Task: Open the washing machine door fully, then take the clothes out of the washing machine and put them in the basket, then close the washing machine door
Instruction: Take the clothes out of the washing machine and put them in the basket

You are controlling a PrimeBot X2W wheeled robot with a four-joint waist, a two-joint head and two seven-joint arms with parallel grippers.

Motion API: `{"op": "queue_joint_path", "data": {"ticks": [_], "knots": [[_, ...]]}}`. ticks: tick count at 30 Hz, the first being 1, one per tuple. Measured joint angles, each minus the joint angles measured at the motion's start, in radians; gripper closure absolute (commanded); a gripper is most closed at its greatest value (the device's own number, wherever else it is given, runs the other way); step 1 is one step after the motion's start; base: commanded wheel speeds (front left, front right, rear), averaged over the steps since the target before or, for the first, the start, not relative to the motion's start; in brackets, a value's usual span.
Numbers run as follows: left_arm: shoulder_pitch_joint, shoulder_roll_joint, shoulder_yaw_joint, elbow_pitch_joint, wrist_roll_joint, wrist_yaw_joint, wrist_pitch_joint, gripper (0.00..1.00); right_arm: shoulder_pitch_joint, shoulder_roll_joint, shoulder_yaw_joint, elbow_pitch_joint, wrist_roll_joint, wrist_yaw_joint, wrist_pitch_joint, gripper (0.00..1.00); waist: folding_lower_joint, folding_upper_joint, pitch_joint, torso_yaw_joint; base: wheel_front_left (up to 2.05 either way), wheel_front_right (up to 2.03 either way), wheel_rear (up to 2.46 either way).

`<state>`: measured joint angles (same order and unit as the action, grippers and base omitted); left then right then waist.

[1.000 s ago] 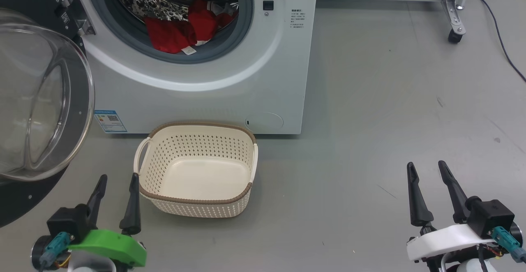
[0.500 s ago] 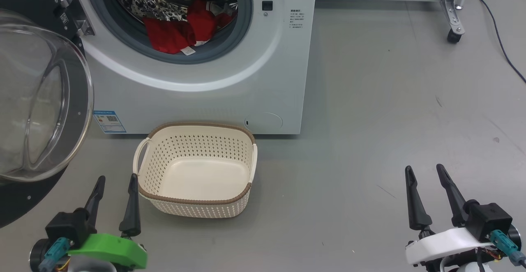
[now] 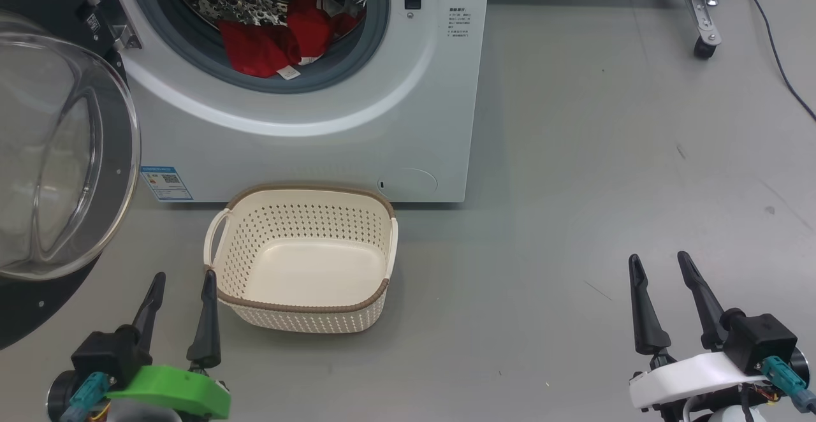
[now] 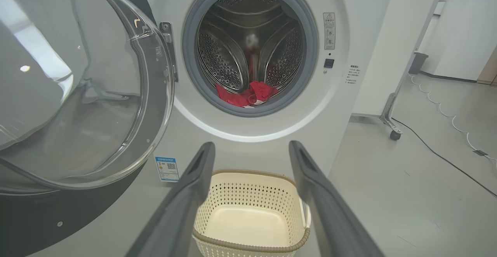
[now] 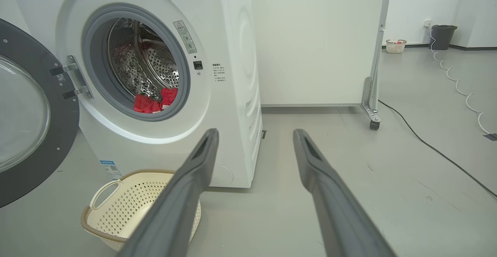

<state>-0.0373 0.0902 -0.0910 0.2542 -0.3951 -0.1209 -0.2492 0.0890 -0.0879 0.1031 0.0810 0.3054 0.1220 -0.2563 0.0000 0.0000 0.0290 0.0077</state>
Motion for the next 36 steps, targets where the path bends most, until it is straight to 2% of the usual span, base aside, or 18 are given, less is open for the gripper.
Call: {"op": "queue_joint_path", "data": {"ticks": [36], "knots": [[0.005, -0.012, 0.0, -0.018, 0.008, 0.0, 0.0, 0.0, 0.0, 0.0, -0.006, -0.001, -0.002, 0.0, 0.0, 0.0, 0.0, 0.0, 0.012, 0.001, 0.0, -0.01, 0.0]]}}
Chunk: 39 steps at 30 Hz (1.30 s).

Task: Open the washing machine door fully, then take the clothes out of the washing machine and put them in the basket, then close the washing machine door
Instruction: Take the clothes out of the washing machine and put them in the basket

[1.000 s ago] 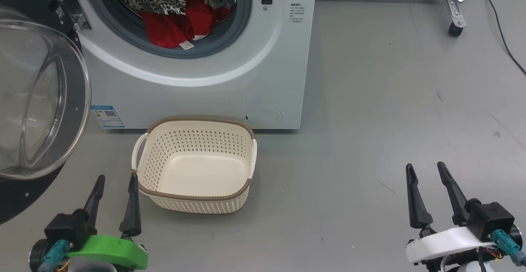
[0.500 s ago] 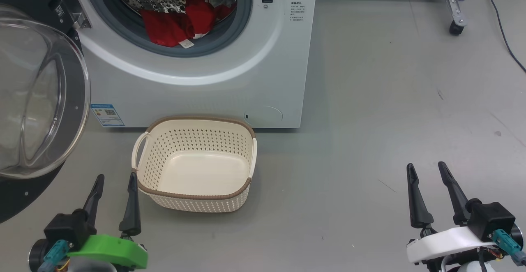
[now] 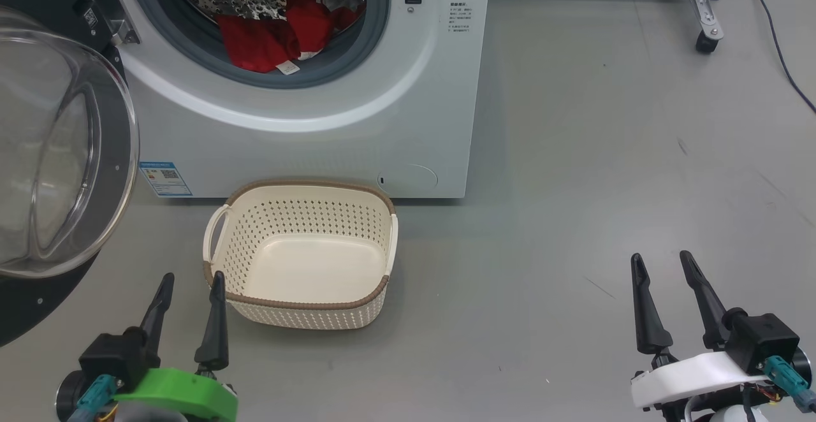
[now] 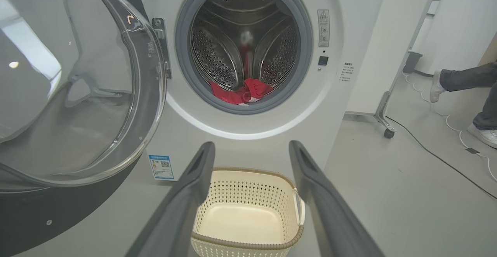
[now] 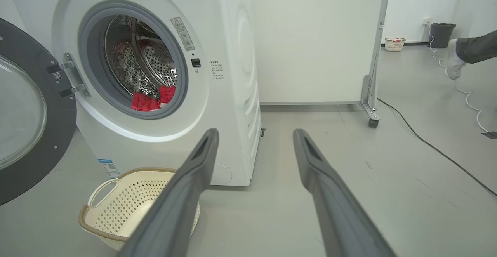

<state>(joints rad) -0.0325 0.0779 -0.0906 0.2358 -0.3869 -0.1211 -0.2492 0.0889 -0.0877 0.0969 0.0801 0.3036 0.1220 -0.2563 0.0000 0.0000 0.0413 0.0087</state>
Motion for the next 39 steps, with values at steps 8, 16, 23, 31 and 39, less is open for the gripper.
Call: {"op": "queue_joint_path", "data": {"ticks": [8, 16, 23, 31, 39], "knots": [[0.009, 0.0, 0.0, -0.007, -0.013, -0.003, 0.0, 0.0, 0.0, 0.0, 0.0, 0.001, 0.0, 0.0, 0.0, 0.0, 0.0, 0.0, 0.001, 0.002, 0.28, -0.28, 0.0], [0.009, 0.002, 0.001, -0.011, -0.013, -0.003, 0.0, 0.0, 0.0, 0.0, 0.0, 0.001, 0.0, 0.0, 0.0, 0.0, 0.0, 0.0, 0.001, 0.003, 0.56, -0.56, 0.0], [0.01, 0.002, 0.001, -0.013, -0.014, -0.003, 0.0, 0.0, 0.0, 0.001, 0.0, 0.001, 0.0, 0.0, 0.0, 0.0, 0.0, 0.0, 0.0, 0.005, 0.87, -0.87, 0.0], [0.011, 0.004, -0.002, -0.015, -0.015, -0.003, 0.0, 0.0, 0.0, 0.001, 0.0, 0.001, -0.001, 0.0, 0.0, 0.0, 0.0, 0.0, -0.001, 0.005, 1.18, -1.18, 0.0], [0.012, 0.032, -0.01, -0.029, 0.029, -0.003, 0.0, 0.0, 0.0, 0.001, 0.0, 0.002, -0.001, 0.0, 0.0, 0.0, 0.0, 0.0, 0.0, 0.008, 1.37, -1.37, 0.0]]}}
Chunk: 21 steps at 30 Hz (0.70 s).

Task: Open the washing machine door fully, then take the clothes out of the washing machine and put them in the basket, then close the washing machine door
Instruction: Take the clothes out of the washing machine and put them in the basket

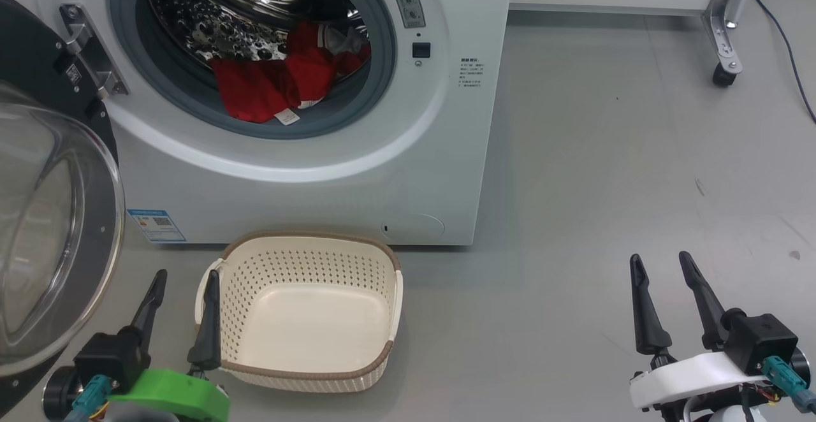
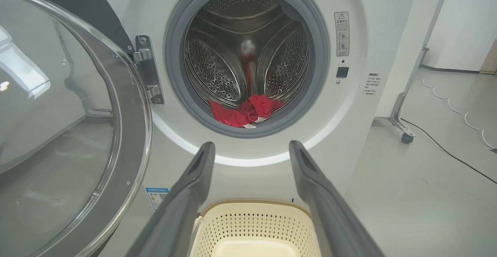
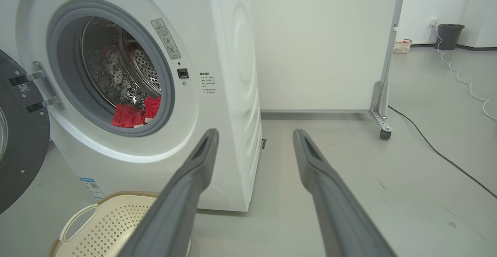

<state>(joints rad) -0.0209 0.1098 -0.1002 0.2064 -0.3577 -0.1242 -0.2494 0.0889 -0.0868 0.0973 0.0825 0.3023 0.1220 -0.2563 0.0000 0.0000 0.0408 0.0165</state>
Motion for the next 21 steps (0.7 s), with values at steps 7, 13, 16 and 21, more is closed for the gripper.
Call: {"op": "queue_joint_path", "data": {"ticks": [7, 13, 16, 21], "knots": [[0.0, -0.003, -0.004, -0.003, 0.007, 0.0, 0.0, 0.0, 0.0, 0.006, 0.003, 0.001, 0.0, 0.0, 0.0, 0.0, 0.0, 0.0, 0.001, 0.003, 1.08, -1.08, 0.0], [0.001, -0.016, 0.0, 0.0, -0.005, 0.0, 0.0, 0.0, 0.0, 0.006, 0.006, 0.004, 0.0, 0.0, 0.0, 0.0, 0.0, 0.0, -0.001, 0.003, 0.82, -0.84, 0.02], [0.001, -0.022, 0.002, 0.003, -0.016, 0.0, 0.0, 0.0, 0.0, 0.006, 0.007, 0.005, 0.0, 0.0, 0.0, 0.0, 0.0, 0.0, -0.002, 0.002, 0.59, -0.76, 0.17], [0.002, -0.02, -0.006, 0.005, -0.014, 0.0, 0.0, 0.0, 0.0, 0.006, 0.009, 0.006, 0.0, 0.0, 0.0, 0.0, 0.0, 0.0, -0.001, 0.0, 0.38, -0.64, 0.26]]}}
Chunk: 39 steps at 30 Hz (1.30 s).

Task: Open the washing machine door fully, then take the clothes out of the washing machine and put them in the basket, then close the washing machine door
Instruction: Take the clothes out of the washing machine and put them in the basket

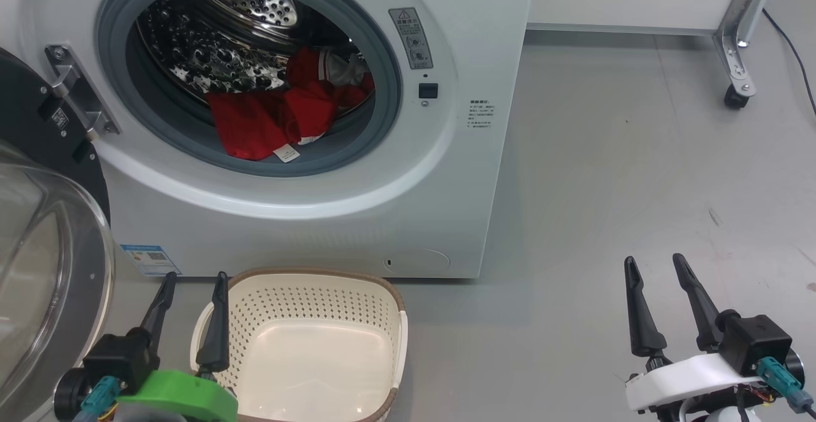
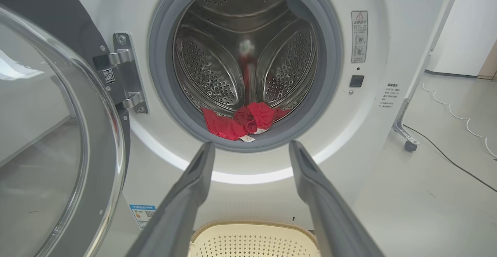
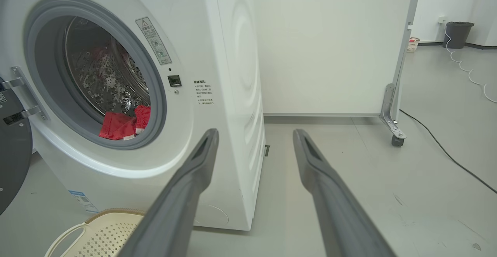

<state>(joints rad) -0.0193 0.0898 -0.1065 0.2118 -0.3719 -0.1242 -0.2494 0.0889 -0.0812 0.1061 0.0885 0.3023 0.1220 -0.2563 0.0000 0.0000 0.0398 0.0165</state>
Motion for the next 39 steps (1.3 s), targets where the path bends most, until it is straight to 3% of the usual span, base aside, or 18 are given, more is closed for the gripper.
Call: {"op": "queue_joint_path", "data": {"ticks": [39], "knots": [[0.0, -0.001, -0.006, -0.006, 0.014, 0.0, 0.0, 0.0, -0.001, 0.001, -0.006, 0.0, 0.0, 0.0, 0.0, 0.0, 0.0, 0.0, 0.017, -0.005, 0.05, -0.06, 0.01]]}}
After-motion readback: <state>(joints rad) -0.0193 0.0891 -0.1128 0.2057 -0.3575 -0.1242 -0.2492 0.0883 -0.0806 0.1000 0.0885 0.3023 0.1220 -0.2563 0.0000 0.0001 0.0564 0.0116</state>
